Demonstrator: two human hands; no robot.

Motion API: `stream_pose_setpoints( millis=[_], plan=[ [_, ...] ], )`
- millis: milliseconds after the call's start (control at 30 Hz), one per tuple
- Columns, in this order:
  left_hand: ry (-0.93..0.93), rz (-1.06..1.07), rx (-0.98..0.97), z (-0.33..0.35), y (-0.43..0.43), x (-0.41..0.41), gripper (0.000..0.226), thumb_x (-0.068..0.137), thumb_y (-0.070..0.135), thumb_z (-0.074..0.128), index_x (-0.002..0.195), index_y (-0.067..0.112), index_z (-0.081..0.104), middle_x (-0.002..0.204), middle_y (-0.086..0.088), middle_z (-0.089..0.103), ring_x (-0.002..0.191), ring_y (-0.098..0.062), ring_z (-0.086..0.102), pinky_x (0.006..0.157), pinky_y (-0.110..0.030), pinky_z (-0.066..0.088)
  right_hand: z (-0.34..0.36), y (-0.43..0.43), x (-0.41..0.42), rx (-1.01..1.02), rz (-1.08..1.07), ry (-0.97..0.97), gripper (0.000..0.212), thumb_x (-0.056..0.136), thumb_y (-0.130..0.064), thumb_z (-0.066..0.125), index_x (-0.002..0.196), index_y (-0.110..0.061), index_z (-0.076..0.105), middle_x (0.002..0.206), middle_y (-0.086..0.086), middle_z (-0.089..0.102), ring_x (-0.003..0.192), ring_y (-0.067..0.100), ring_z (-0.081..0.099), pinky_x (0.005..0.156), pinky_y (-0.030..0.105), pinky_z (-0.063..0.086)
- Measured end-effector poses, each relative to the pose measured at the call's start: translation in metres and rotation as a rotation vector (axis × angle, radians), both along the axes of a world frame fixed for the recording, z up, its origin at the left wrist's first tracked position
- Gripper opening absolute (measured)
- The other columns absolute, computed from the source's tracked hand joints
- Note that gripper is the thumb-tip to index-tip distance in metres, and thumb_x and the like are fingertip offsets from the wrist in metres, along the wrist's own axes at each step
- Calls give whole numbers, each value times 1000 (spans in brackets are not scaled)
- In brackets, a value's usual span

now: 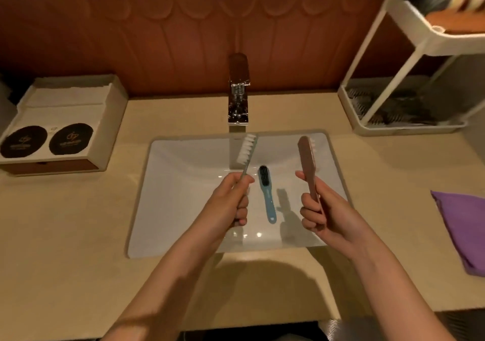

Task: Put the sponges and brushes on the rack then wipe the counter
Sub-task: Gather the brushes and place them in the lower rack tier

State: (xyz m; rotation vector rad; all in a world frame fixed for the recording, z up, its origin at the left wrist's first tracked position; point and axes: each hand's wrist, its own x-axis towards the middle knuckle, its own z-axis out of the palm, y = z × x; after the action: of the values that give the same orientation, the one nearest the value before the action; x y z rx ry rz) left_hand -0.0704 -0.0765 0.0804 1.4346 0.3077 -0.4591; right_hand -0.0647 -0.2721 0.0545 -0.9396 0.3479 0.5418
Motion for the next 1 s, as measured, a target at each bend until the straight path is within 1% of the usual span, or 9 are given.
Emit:
stream_pose_setpoints(
  millis=[167, 300, 433, 500, 600, 700, 767, 900, 1000],
  plan=[
    [3, -34, -35, -1, -42, 20, 27, 100, 33, 32, 85, 17, 48, 49, 9, 24, 43, -8, 21, 45, -19, 26, -4, -44, 7, -96, -98, -74, 26, 95, -25, 39, 109, -15, 58, 52, -4, 31, 44, 9, 30, 52, 22, 26],
    [-57, -121, -51, -2, -89, 33, 25, 100, 26, 36, 78, 15, 39, 54, 5, 35, 48, -9, 32, 57, -24, 34, -2, -93, 17, -227, -50, -158, 18, 99, -17, 36, 100, -17, 54, 59, 0, 45, 56, 12, 42, 57, 27, 27],
    [-112, -176, -15, -2, -132, 52, 23, 99, 21, 41, 77, 16, 46, 67, 3, 49, 61, -11, 43, 64, -23, 40, 4, -141, 34, -296, -3, -173, 18, 100, -13, 37, 95, -19, 53, 65, 3, 55, 50, 10, 47, 40, 18, 33],
    [-148, -184, 30, -2, -154, 64, 23, 97, 23, 46, 75, 18, 51, 64, 3, 53, 58, -11, 43, 60, -22, 36, 9, -165, 46, -305, -5, -179, 16, 99, -11, 36, 98, -16, 51, 68, 5, 60, 47, 10, 50, 37, 18, 33],
    [-185, -157, 76, -3, -185, 83, 16, 95, 19, 50, 82, 10, 54, 54, 10, 58, 45, 0, 43, 44, -13, 31, 13, -197, 68, -380, 0, -189, 14, 98, -12, 39, 102, -13, 53, 73, 5, 68, 58, 10, 59, 52, 20, 47],
    [-165, -130, 41, -6, -212, 99, 15, 93, 17, 53, 80, 11, 57, 65, 8, 66, 46, 1, 48, 45, -13, 33, 13, -226, 97, -497, -45, -203, 13, 97, -13, 43, 95, -12, 56, 77, 2, 70, 64, 9, 59, 53, 18, 44],
    [-101, -117, -15, -9, -231, 110, 18, 93, 17, 54, 76, 15, 57, 75, 2, 69, 50, 0, 53, 46, -12, 38, 11, -249, 123, -522, -118, -168, 15, 97, -15, 45, 89, -12, 57, 74, -2, 66, 68, 10, 55, 55, 20, 41],
    [21, -71, -87, -10, -263, 125, 22, 93, 18, 54, 71, 18, 58, 75, 3, 69, 58, -6, 60, 48, -12, 43, 5, -288, 179, -348, -303, 45, 15, 96, -15, 47, 86, -16, 59, 75, 1, 54, 67, 9, 49, 48, 17, 42],
    [23, -64, -48, -15, -283, 133, 21, 92, 17, 56, 71, 14, 57, 71, -3, 56, 59, -9, 51, 49, -13, 40, -6, -312, 222, -582, -304, 63, 5, 92, -14, 56, 90, -14, 60, 80, 5, 59, 64, 12, 52, 44, 22, 42]
  ],
)
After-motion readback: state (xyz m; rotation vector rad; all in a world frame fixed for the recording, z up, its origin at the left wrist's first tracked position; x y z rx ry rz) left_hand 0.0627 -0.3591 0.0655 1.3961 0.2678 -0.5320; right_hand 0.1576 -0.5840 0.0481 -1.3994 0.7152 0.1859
